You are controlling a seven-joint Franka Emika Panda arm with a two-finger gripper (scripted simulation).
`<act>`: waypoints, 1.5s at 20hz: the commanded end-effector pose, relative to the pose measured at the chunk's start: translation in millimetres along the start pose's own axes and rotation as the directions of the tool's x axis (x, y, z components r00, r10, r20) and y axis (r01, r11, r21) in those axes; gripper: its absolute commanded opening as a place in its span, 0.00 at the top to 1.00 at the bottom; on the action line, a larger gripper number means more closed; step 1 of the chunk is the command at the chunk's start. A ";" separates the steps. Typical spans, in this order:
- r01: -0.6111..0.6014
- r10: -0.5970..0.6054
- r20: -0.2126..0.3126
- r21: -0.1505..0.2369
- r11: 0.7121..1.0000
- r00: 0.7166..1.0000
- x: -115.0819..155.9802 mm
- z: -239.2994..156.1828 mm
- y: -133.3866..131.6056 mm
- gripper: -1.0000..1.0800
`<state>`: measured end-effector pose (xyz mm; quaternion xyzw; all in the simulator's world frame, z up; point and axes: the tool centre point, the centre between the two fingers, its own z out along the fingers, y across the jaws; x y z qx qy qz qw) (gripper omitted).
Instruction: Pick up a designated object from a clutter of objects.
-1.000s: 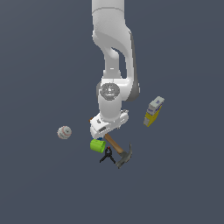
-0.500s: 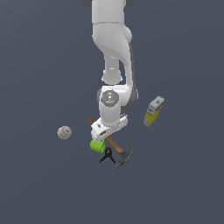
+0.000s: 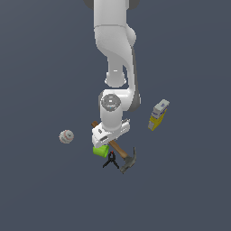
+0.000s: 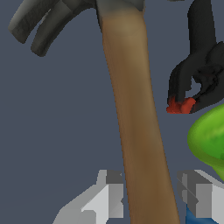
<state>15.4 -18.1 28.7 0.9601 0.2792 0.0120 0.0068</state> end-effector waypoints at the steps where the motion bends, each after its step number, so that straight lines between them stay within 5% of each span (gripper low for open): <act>1: 0.015 -0.016 0.019 0.020 1.000 1.000 -2.8 11.7 -14.4 1.00; 6: -0.001 0.001 0.000 0.000 1.000 1.000 -0.4 0.3 0.6 1.00; 17: 0.000 0.000 0.002 0.001 1.000 1.000 8.6 -31.4 -12.8 1.00; 30: 0.006 -0.006 0.008 0.006 1.000 1.000 42.0 -147.0 -60.6 1.00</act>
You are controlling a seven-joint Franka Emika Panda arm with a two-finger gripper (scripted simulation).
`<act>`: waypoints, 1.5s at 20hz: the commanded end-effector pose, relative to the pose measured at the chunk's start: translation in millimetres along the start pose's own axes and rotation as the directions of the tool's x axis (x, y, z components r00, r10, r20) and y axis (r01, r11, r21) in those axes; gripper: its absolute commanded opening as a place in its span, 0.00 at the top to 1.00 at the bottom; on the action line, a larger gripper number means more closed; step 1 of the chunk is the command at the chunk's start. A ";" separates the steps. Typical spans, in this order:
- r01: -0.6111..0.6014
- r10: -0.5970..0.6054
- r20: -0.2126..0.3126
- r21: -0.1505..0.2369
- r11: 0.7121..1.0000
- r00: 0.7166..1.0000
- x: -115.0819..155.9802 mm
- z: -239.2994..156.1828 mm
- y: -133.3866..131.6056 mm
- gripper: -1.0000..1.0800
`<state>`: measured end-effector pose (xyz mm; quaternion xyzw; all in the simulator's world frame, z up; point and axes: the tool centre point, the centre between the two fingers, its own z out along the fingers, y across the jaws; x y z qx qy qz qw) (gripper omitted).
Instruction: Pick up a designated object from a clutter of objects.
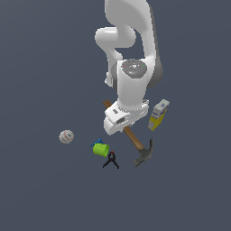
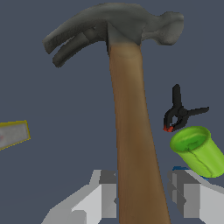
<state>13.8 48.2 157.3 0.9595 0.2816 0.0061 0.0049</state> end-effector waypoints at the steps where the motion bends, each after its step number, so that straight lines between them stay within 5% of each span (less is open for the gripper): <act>1: 0.001 -0.001 -0.002 -0.001 1.000 1.000 8.2 -28.5 -10.8 1.00; 19: 0.008 -0.008 0.006 0.009 1.000 1.000 63.0 -204.4 -80.4 1.00; 30: 0.010 -0.010 0.008 0.012 1.000 1.000 83.5 -259.3 -100.3 1.00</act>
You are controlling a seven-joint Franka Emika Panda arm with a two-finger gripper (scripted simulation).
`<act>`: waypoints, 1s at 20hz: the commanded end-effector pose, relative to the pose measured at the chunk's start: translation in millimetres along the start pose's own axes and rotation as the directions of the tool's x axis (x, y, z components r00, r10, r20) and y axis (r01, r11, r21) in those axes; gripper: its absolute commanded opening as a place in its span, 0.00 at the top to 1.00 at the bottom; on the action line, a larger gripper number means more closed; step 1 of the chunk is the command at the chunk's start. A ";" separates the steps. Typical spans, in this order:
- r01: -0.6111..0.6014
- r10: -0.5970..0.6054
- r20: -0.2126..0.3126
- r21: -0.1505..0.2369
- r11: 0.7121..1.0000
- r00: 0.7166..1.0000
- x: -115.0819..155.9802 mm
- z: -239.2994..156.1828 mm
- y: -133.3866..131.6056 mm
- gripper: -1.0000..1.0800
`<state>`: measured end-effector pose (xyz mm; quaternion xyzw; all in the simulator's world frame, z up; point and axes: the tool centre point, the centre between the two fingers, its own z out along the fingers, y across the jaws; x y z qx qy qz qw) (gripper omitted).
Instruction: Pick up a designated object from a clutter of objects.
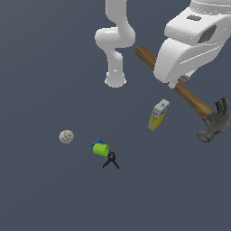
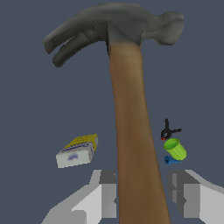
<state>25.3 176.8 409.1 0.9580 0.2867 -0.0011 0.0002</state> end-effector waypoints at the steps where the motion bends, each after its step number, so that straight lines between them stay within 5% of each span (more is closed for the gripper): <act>1: 0.000 0.000 -0.003 -0.001 1.000 1.000 3.1 -9.0 -2.3 1.00; 20: 0.000 0.000 0.001 0.001 1.000 1.000 9.5 -31.4 12.7 1.00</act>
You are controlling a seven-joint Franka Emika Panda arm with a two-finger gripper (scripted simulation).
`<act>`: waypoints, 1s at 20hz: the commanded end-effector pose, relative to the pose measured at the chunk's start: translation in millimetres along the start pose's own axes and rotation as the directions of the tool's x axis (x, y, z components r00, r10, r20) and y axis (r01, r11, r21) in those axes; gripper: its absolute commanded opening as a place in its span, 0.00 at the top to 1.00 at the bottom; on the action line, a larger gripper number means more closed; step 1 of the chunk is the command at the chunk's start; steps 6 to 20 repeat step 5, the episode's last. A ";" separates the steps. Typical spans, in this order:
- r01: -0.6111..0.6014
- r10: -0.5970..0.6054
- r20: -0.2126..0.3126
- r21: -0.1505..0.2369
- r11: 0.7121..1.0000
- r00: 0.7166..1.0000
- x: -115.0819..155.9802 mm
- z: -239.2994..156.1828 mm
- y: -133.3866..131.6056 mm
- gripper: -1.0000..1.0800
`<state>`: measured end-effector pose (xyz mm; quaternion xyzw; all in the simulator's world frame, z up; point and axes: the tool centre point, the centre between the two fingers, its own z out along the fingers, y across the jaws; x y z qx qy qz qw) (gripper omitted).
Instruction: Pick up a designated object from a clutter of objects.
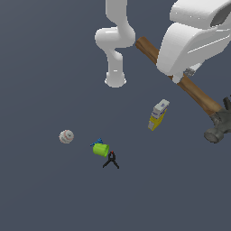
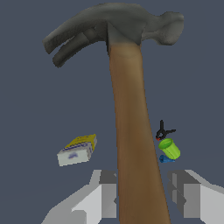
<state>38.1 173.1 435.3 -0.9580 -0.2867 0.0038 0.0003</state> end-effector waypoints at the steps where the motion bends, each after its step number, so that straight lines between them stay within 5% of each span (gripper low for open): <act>1: 0.000 0.000 -0.004 -0.001 1.000 1.000 1.3 -6.5 3.7 1.00; 20: 0.000 0.000 -0.004 -0.001 1.000 1.000 2.4 -8.3 5.2 1.00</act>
